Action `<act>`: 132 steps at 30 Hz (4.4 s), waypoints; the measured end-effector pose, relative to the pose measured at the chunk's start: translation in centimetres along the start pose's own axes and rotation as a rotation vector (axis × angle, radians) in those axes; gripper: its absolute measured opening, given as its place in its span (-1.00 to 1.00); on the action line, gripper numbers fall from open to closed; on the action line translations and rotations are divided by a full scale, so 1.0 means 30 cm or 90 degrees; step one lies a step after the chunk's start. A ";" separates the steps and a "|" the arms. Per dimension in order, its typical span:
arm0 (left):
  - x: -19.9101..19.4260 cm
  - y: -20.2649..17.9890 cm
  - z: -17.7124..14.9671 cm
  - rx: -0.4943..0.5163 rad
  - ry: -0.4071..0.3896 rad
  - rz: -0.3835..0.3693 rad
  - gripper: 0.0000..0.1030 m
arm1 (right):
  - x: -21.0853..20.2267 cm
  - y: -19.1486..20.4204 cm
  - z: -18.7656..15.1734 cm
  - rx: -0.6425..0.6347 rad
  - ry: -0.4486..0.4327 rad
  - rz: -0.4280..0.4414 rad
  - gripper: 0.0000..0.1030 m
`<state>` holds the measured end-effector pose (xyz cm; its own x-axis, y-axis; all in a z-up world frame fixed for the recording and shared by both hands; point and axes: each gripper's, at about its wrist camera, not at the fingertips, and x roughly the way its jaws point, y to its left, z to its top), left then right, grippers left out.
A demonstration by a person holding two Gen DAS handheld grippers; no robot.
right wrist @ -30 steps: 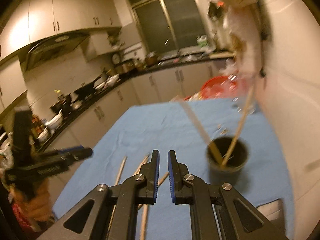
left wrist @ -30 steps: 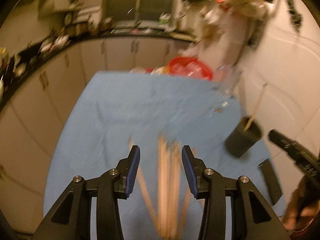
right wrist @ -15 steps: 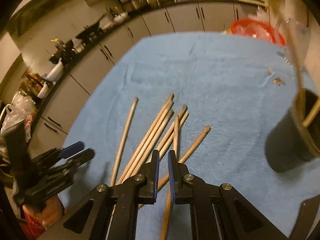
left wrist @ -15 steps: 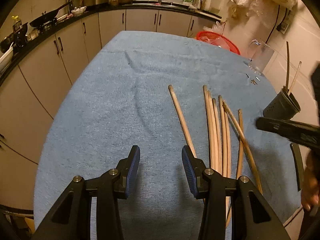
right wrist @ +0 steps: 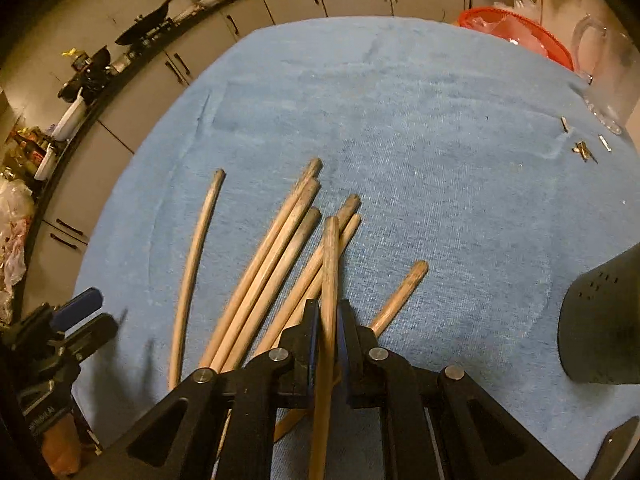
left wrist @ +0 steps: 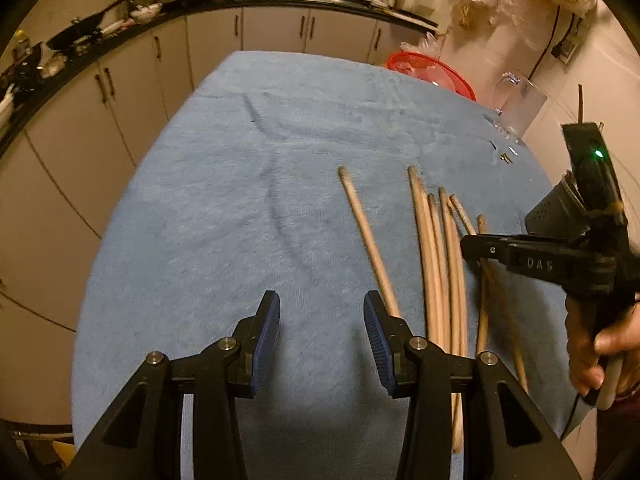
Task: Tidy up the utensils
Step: 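Grasp another chopstick from the pile with the right gripper, then carry the chopsticks upright toward the black cup with both grippers, then lower the left gripper's chopstick into the cup and open while the right releases its chopstick there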
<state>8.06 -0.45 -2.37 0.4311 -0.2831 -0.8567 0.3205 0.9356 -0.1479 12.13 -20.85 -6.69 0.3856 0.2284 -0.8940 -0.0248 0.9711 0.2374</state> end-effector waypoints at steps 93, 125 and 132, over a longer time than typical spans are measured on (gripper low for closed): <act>-0.582 -0.514 0.246 0.124 -0.247 -0.123 -0.86 | -0.981 -0.259 -0.369 0.132 -0.537 0.013 -0.85; -0.475 -0.887 0.485 0.162 -0.259 -0.178 -0.86 | -1.095 -0.477 -0.161 0.140 -0.600 -0.061 -0.85; -0.370 -0.867 0.475 0.147 -0.224 -0.169 -0.86 | -0.979 -0.512 -0.132 0.146 -0.552 -0.074 -0.85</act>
<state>6.96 -24.64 18.02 0.5552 -0.5961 -0.5800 0.6188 0.7620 -0.1908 -2.46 -42.22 14.42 0.9361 -0.0936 -0.3390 0.2071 0.9258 0.3162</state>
